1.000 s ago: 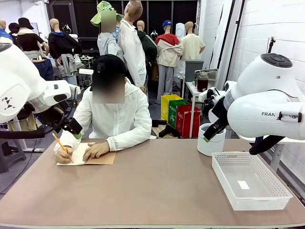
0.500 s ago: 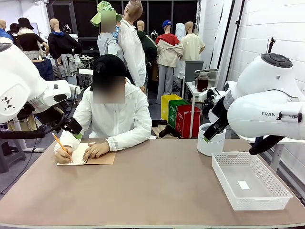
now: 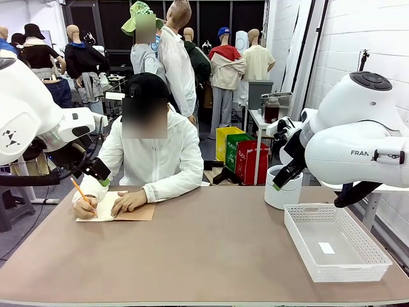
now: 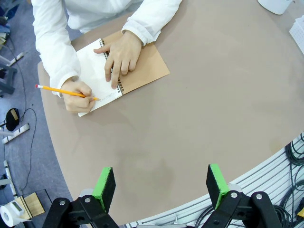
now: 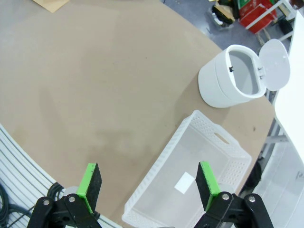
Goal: Sort the paper based on its condition.
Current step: If a person hands you a paper, place it in the Organizing basket , and if it's crumpled, put it in the Trash can.
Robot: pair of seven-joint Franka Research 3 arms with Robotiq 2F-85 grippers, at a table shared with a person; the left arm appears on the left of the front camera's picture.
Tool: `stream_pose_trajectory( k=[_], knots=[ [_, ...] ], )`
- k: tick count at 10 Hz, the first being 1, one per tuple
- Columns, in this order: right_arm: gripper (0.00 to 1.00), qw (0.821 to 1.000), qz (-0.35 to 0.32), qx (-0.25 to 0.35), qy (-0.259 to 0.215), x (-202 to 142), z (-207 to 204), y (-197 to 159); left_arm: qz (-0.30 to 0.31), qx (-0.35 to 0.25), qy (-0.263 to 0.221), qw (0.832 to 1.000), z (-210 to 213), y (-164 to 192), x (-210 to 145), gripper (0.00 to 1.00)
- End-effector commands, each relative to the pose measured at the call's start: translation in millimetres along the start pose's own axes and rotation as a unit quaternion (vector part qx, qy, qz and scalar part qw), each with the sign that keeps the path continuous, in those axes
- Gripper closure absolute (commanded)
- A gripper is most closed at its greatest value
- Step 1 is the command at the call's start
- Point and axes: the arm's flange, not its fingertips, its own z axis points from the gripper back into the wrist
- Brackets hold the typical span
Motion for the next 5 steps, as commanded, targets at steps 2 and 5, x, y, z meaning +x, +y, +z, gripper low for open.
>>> stream_pose_trajectory(
  k=[2, 5],
  knots=[
    [0.00, 1.000, 0.000, 0.000, 0.000, 0.0, -0.1, -0.2, 0.000, 0.000, -0.001, 1.000, 0.6, -0.3, 0.1, 0.00],
    [0.00, 1.000, 0.000, 0.000, 0.000, 0.0, -0.1, -0.2, 0.000, 0.000, -0.001, 1.000, 0.6, -0.3, 0.1, 0.00]
  ],
)
